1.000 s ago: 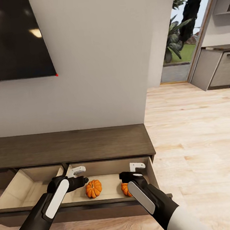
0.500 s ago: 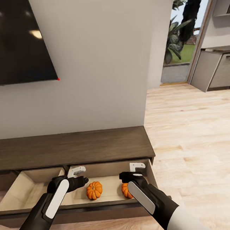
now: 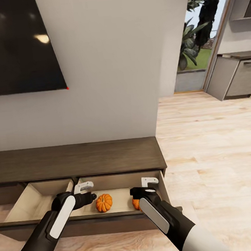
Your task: Place each of the two pumpkins and all three candles from the living room inside a cabinet in the living room (use any cabinet), then make sure every cabinet is closed, and position the cauldron so it is next to a table in the living room.
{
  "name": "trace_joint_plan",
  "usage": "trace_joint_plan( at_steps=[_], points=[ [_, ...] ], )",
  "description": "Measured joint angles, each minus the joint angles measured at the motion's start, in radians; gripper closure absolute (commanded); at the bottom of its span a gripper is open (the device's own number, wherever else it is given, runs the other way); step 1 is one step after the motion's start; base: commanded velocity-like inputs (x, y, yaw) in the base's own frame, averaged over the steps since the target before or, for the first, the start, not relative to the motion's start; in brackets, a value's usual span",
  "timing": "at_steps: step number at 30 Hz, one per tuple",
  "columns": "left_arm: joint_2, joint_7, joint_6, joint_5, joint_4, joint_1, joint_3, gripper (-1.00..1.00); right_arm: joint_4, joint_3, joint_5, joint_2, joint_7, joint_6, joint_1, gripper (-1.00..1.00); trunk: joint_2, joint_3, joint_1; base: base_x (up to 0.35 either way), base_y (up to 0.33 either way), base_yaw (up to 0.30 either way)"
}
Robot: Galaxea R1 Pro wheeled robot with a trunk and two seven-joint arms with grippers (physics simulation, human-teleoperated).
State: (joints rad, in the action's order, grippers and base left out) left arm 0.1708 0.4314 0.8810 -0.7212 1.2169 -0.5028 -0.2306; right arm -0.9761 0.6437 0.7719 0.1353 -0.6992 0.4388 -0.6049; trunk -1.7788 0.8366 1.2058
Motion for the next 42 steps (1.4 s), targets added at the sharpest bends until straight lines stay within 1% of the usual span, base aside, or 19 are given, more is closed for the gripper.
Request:
trace_joint_plan(
  at_steps=[3, 28, 35, 42],
  points=[
    [0.000, 0.000, 0.000, 0.000, 0.000, 0.000, 0.000, -1.00, -0.001, 0.000, 0.000, 0.000, 0.000, -0.001, 0.000, -1.00, 0.021, -0.009, -0.011, -0.305, 0.000, 0.000],
    [0.000, -0.002, 0.000, 0.002, 0.008, 0.000, 0.000, -1.00, -0.004, 0.000, -0.001, 0.000, 0.001, -0.010, 0.000, -1.00, 0.021, -0.009, -0.011, -0.324, 0.000, 0.000],
    [0.000, -0.002, 0.000, 0.002, 0.010, 0.000, 0.000, -1.00, -0.006, 0.000, 0.000, 0.000, 0.001, -0.010, 0.000, -1.00, -0.027, 0.012, 0.015, -0.295, 0.000, 0.000],
    [0.000, -0.001, 0.000, 0.003, 0.011, 0.000, 0.000, -1.00, -0.006, 0.000, 0.000, 0.000, 0.001, -0.010, 0.000, -1.00, -0.077, 0.034, 0.041, -0.044, 0.000, 0.000]
  ],
)
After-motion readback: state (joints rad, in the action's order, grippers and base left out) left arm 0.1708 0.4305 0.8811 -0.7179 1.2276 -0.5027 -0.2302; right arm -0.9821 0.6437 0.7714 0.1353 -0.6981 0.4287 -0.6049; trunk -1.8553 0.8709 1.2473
